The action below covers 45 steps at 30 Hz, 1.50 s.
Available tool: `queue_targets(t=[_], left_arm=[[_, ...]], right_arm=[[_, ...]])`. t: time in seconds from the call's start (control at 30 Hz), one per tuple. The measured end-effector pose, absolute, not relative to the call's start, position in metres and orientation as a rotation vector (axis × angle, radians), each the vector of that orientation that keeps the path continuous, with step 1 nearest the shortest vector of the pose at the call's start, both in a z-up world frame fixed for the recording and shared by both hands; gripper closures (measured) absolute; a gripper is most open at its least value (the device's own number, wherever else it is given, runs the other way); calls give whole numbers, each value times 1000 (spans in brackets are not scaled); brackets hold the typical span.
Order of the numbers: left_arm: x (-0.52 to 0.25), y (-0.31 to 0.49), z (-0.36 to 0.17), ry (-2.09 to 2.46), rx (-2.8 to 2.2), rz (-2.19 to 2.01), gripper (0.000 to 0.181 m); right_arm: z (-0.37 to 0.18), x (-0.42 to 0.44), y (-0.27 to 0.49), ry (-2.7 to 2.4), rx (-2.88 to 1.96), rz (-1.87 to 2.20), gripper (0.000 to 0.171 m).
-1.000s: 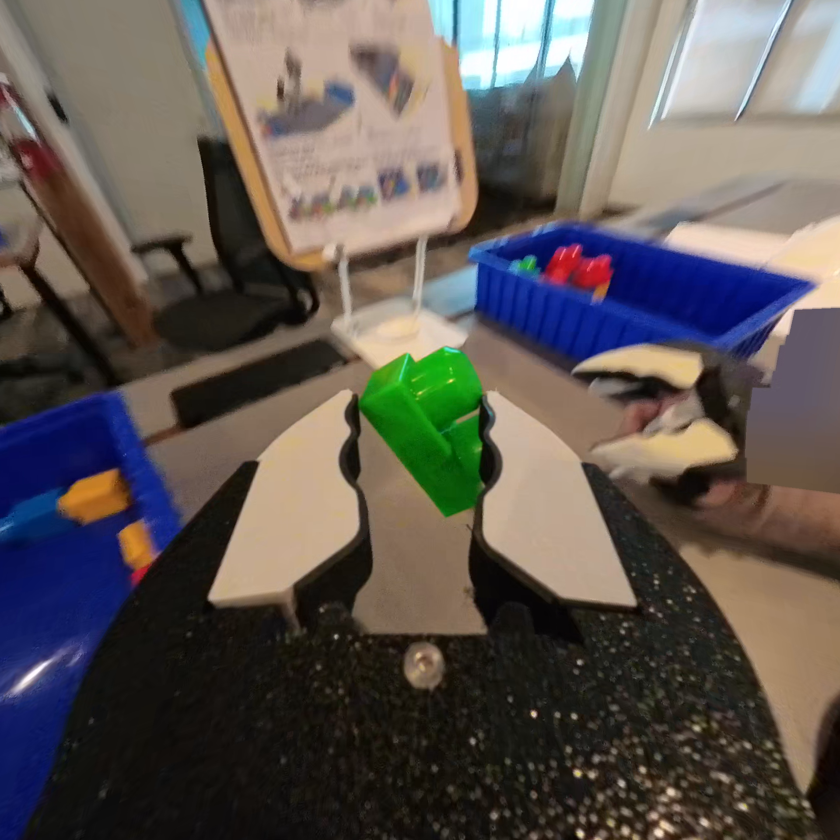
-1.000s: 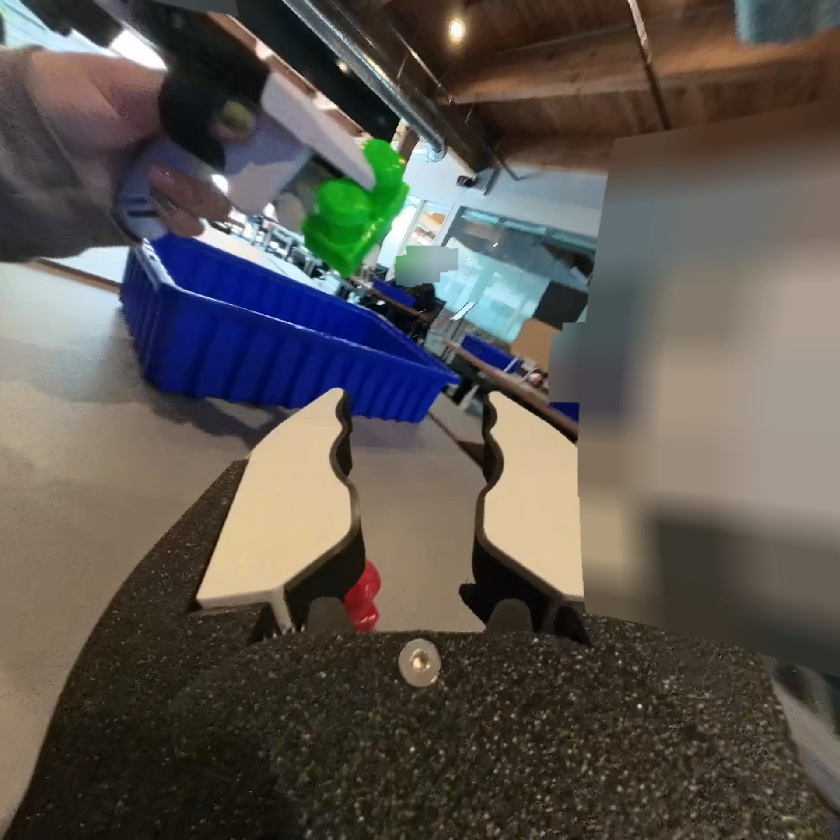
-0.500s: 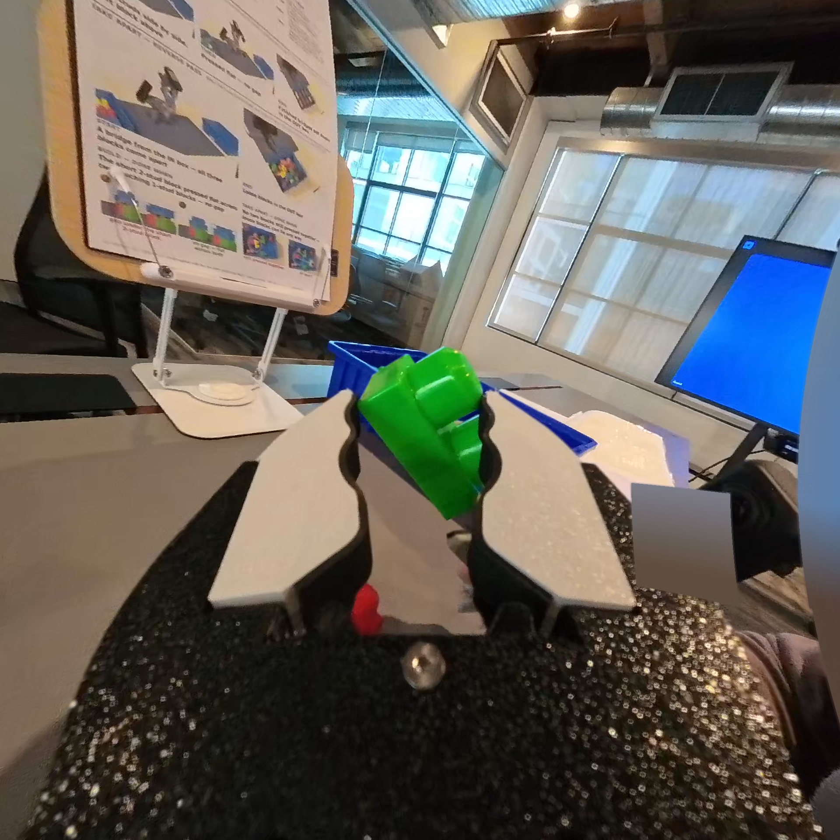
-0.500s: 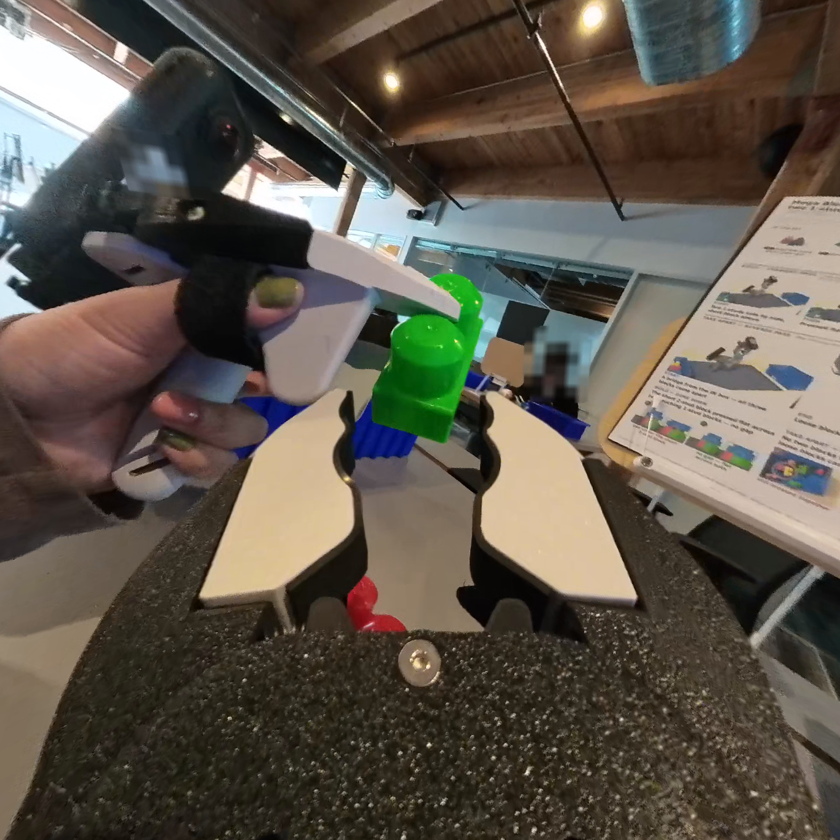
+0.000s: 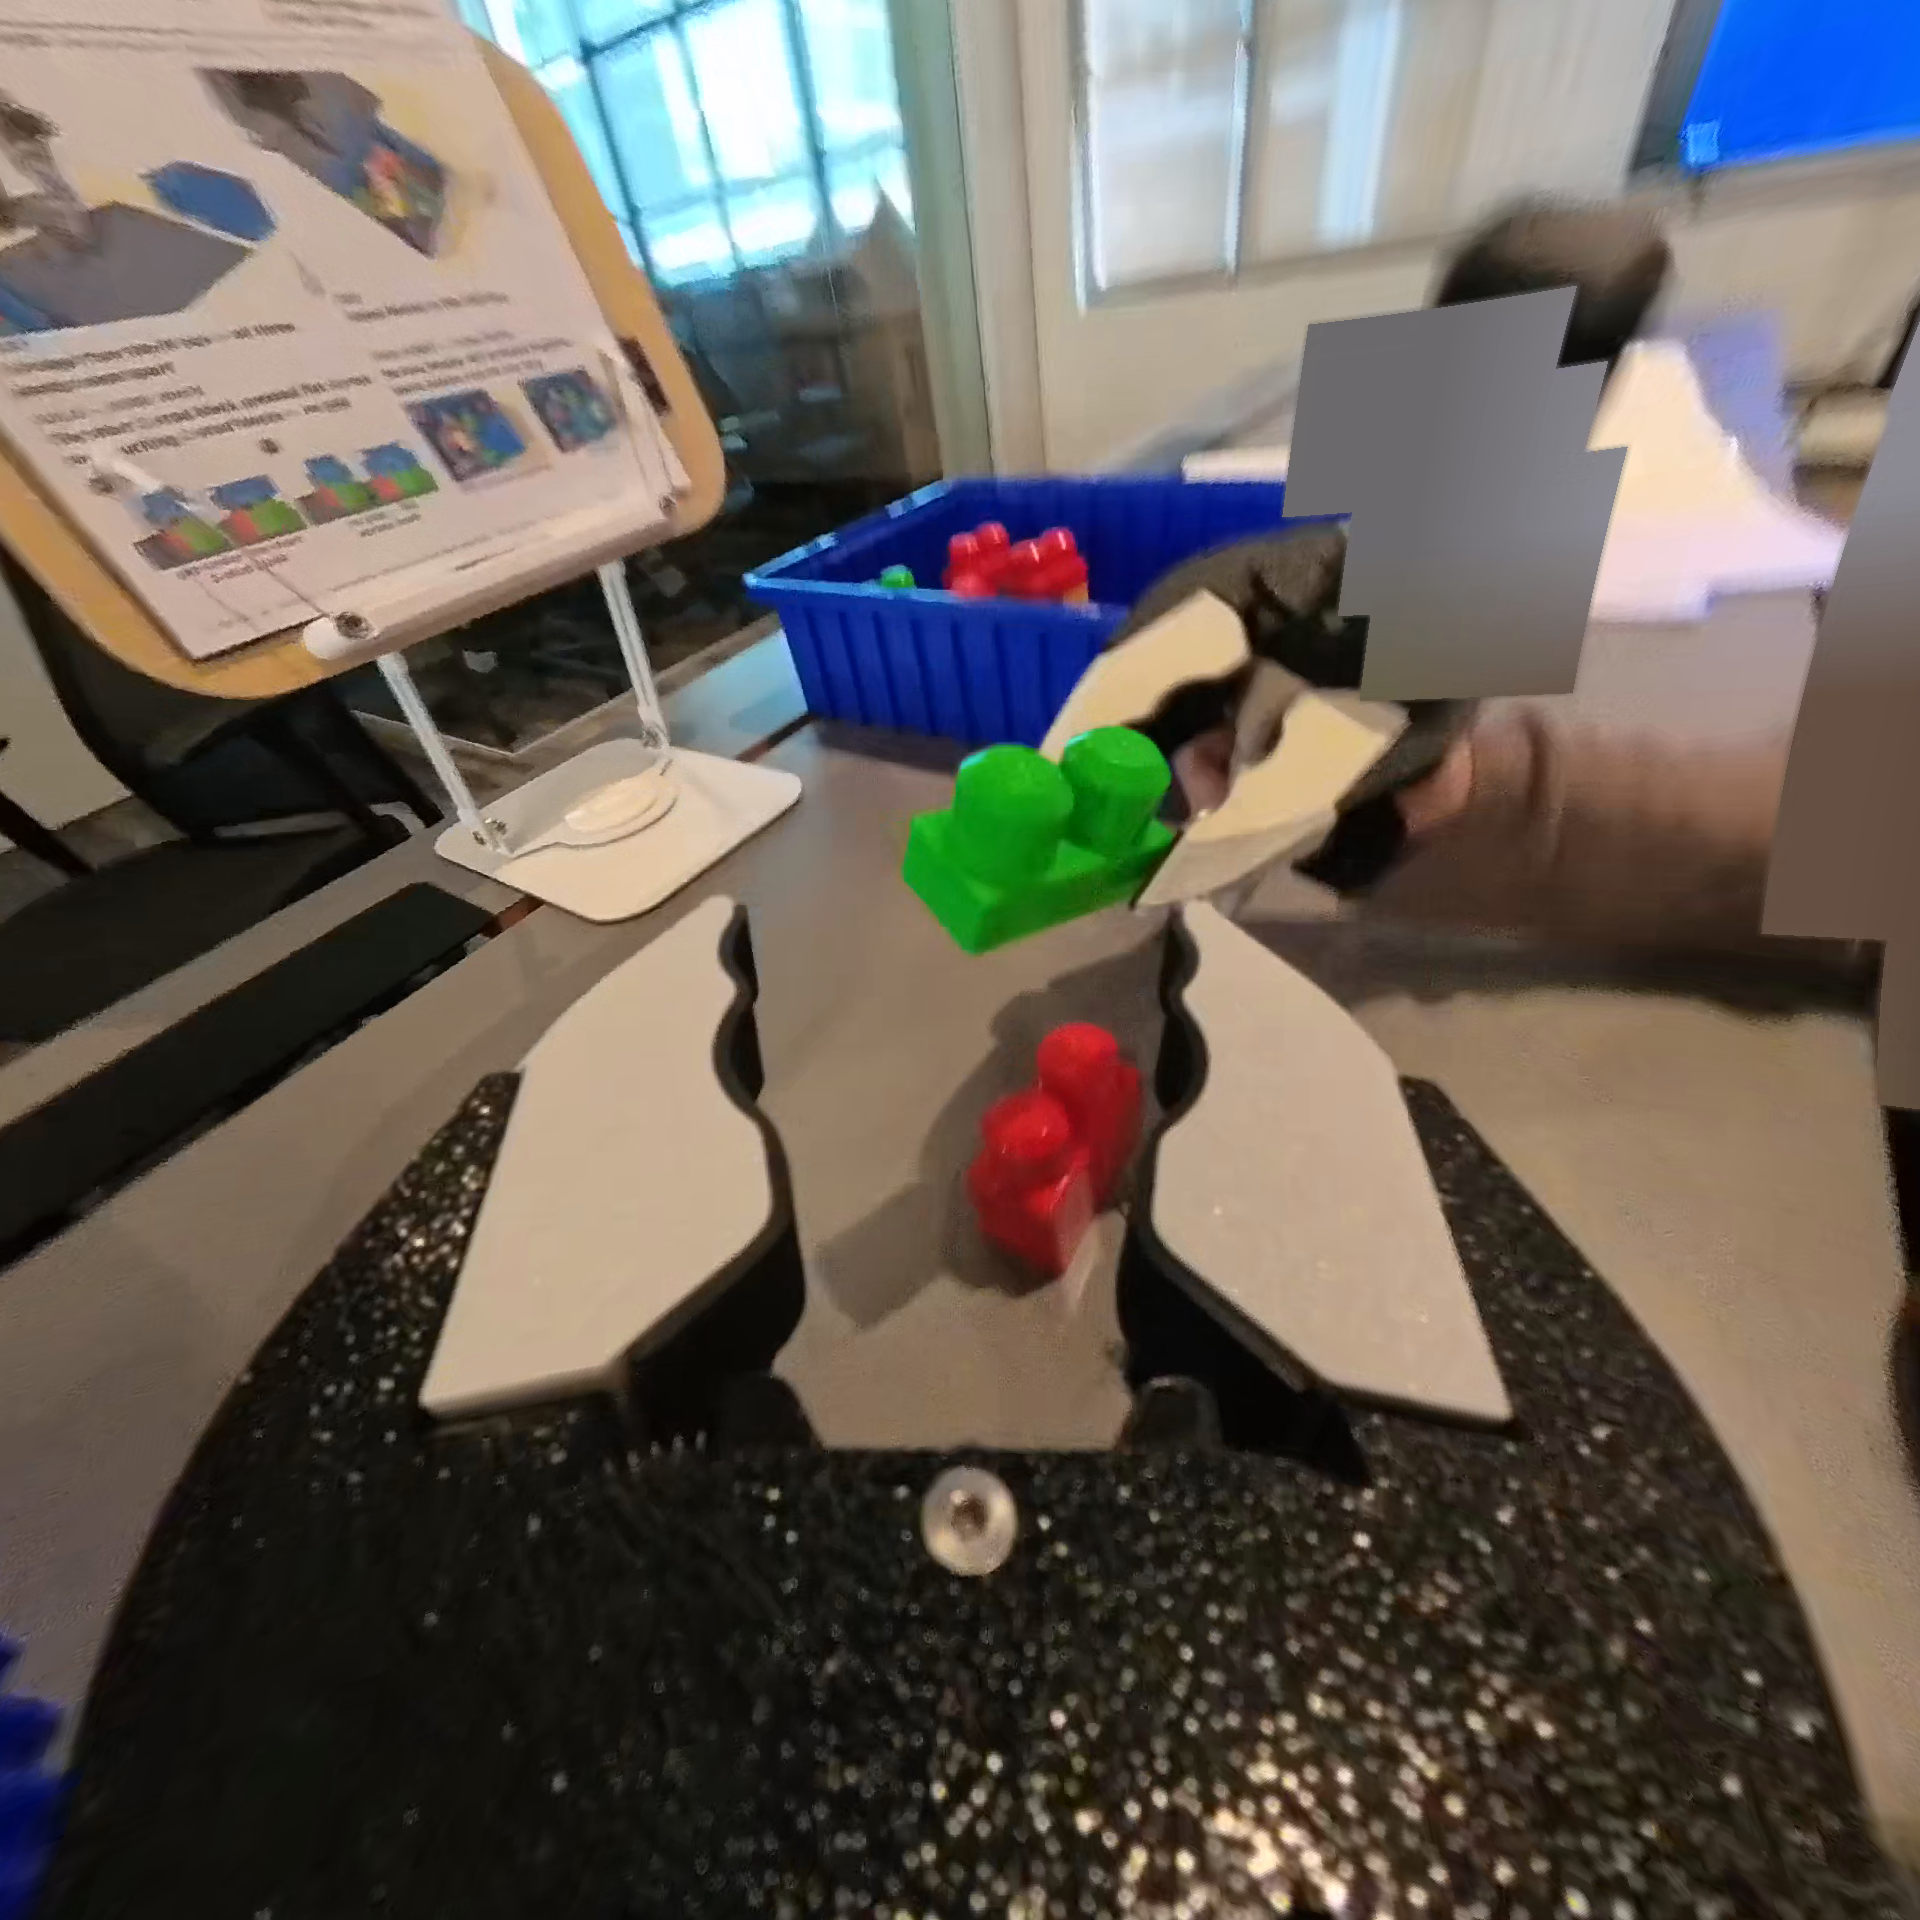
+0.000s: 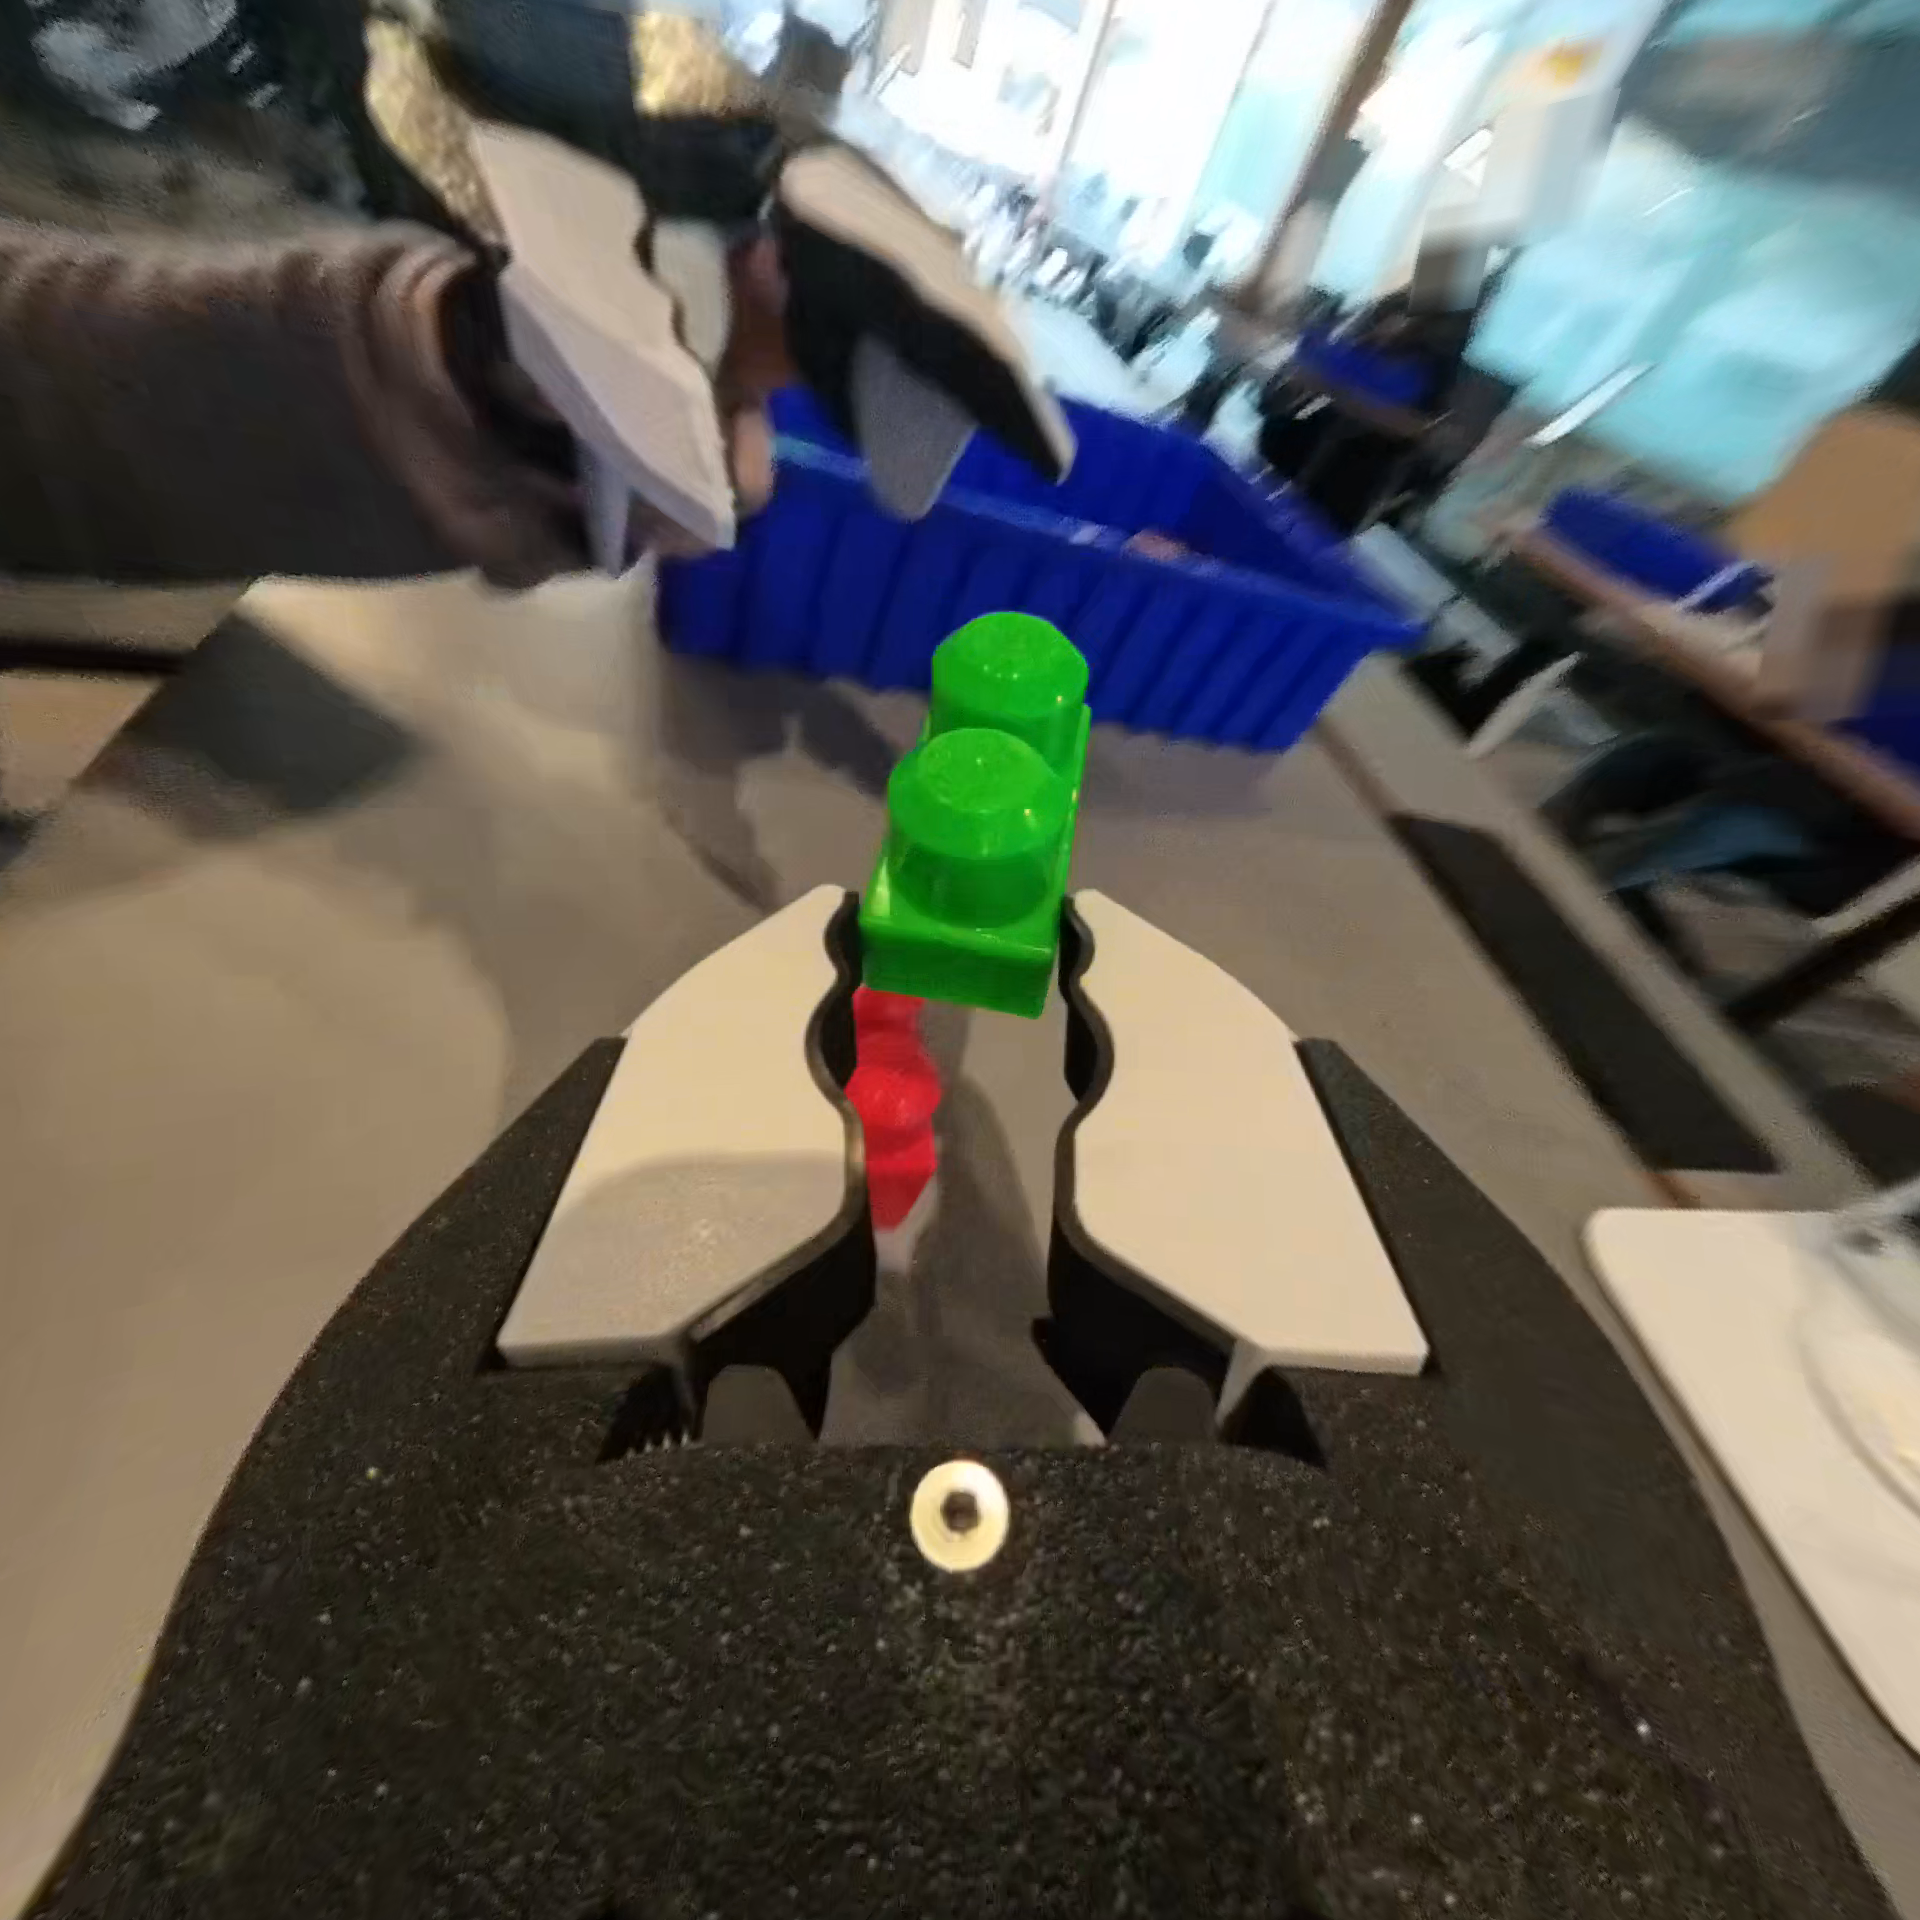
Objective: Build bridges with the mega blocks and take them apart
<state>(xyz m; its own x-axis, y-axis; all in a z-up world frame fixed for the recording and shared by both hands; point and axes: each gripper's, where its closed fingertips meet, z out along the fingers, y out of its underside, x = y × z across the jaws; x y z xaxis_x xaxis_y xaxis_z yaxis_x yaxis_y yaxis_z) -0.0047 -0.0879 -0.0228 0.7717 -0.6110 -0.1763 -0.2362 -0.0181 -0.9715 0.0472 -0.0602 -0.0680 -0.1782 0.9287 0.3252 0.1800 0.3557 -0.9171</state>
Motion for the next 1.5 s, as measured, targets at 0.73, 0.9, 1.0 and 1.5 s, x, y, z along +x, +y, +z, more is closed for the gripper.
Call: queue_targets(t=[0.73, 0.9, 1.0, 1.5], left_arm=[[22, -61, -114, 1084, -1831, -440, 146], [24, -60, -113, 1092, -1821, -436, 146], [21, -62, -112, 1102, -1827, -436, 133], [25, -59, -119, 1160, -1798, -445, 148]], right_arm=[[-137, 41, -61, -2020, -1108, 1140, 135], [-127, 44, -62, -1956, -1104, 1176, 134], [-110, 44, -62, -1845, -1128, 1249, 128], [-117, 38, -60, -1859, -1259, 1249, 142]])
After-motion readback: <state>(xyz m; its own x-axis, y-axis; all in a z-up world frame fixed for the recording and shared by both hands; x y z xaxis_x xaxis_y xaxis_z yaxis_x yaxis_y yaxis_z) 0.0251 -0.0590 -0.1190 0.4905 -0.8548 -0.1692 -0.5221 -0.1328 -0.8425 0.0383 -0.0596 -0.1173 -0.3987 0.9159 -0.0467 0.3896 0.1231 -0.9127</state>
